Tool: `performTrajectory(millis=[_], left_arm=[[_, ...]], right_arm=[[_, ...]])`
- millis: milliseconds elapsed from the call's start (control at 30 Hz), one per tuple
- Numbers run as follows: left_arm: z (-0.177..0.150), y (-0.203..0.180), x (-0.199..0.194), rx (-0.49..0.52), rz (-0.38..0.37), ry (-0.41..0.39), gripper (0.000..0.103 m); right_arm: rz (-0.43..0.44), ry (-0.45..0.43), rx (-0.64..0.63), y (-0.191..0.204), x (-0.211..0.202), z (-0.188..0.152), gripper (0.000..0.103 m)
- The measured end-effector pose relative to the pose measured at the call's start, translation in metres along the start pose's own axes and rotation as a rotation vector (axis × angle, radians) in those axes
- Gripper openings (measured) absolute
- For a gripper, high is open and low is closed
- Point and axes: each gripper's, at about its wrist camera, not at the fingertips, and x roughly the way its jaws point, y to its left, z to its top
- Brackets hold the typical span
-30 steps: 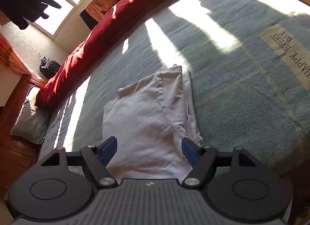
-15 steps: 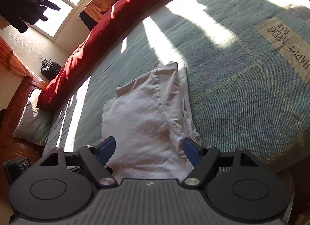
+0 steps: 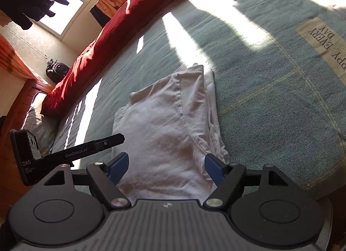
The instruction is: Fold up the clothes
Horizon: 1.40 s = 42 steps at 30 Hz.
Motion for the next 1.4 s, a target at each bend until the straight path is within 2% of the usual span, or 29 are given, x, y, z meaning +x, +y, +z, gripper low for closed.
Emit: performTrajectory(millis=[133,433,533,633,800,933,967,1033,1100,1233,1400], left_arm=[[0.004,0.002,0.016,0.003,0.016,0.01,0.055],[0.006,-0.006,-0.01,0.008,0.066,-0.024,0.055],[0.005,-0.002,-0.023,0.004,0.097,-0.05,0.056],[0.0,0.006,-0.035,-0.021,0.133,-0.069,0.056],[-0.017,0.024,-0.058,-0.094,0.143,-0.109,0.056],[-0.031,0.035,-0.069,-0.146,0.146,-0.126,0.056],[-0.034,0.037,-0.071,-0.151,0.143,-0.128,0.056],[-0.037,0.04,-0.073,-0.163,0.141,-0.132,0.056],[-0.039,0.043,-0.075,-0.177,0.139,-0.137,0.056],[-0.041,0.047,-0.078,-0.188,0.128,-0.147,0.056],[-0.044,0.048,-0.081,-0.197,0.109,-0.153,0.056]], right_arm=[[-0.005,0.005,-0.009,0.002,0.003,0.0,0.081],[-0.003,0.024,-0.078,0.017,0.013,0.007,0.082],[-0.054,0.018,-0.192,0.034,0.031,0.011,0.082],[-0.152,0.017,-0.341,0.054,0.054,0.015,0.082],[-0.215,0.052,-0.519,0.08,0.091,0.01,0.083],[-0.277,0.086,-0.617,0.088,0.109,-0.003,0.087],[-0.297,0.086,-0.639,0.089,0.111,-0.007,0.093],[-0.316,0.082,-0.648,0.087,0.113,-0.009,0.103],[-0.328,0.081,-0.64,0.083,0.114,-0.011,0.103],[-0.297,0.101,-0.576,0.073,0.117,-0.006,0.103],[-0.279,0.1,-0.58,0.071,0.115,-0.007,0.103]])
